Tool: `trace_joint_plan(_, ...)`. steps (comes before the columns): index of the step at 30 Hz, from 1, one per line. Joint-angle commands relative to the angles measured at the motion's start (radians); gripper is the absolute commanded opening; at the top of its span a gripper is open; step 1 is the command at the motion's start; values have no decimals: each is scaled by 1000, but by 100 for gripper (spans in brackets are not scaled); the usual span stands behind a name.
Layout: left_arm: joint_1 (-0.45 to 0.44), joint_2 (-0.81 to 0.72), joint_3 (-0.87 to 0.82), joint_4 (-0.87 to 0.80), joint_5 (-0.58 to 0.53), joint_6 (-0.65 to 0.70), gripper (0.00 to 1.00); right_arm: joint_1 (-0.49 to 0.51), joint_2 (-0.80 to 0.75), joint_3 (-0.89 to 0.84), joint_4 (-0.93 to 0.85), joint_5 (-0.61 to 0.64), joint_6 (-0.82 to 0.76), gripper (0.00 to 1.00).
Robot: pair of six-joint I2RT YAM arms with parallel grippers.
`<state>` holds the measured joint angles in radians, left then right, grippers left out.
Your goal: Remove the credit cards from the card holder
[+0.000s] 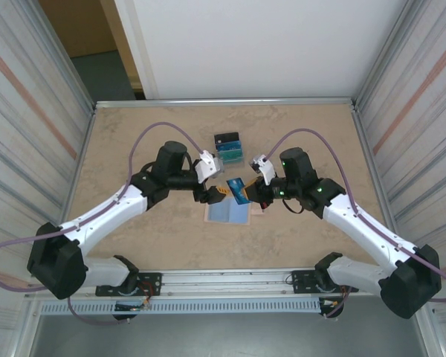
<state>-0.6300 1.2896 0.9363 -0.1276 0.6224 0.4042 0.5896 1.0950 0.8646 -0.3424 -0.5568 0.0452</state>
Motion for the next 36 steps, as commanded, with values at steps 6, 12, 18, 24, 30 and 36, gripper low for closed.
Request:
trace_joint_plan(6, -42, 62, 100, -150, 128, 134, 50, 18, 7, 52, -62, -65, -91, 0)
trace_joint_plan(12, -89, 119, 147, -187, 96, 158, 15, 26, 8, 55, -57, -69, -100, 3)
trace_joint_plan(18, -115, 118, 143, -158, 29, 160, 0, 19, -29, 36, -42, -22, -81, 28)
trace_joint_plan(24, -114, 54, 64, -48, -53, 107, 0, -33, -142, -40, 65, 40, 22, 62)
trace_joint_plan(30, -104, -37, -55, 135, -188, -51, 0, -85, -273, -118, 197, 123, 181, 100)
trace_joint_plan(36, -69, -105, -202, 400, -262, -281, 0, -88, -368, -219, 349, 273, 330, 99)
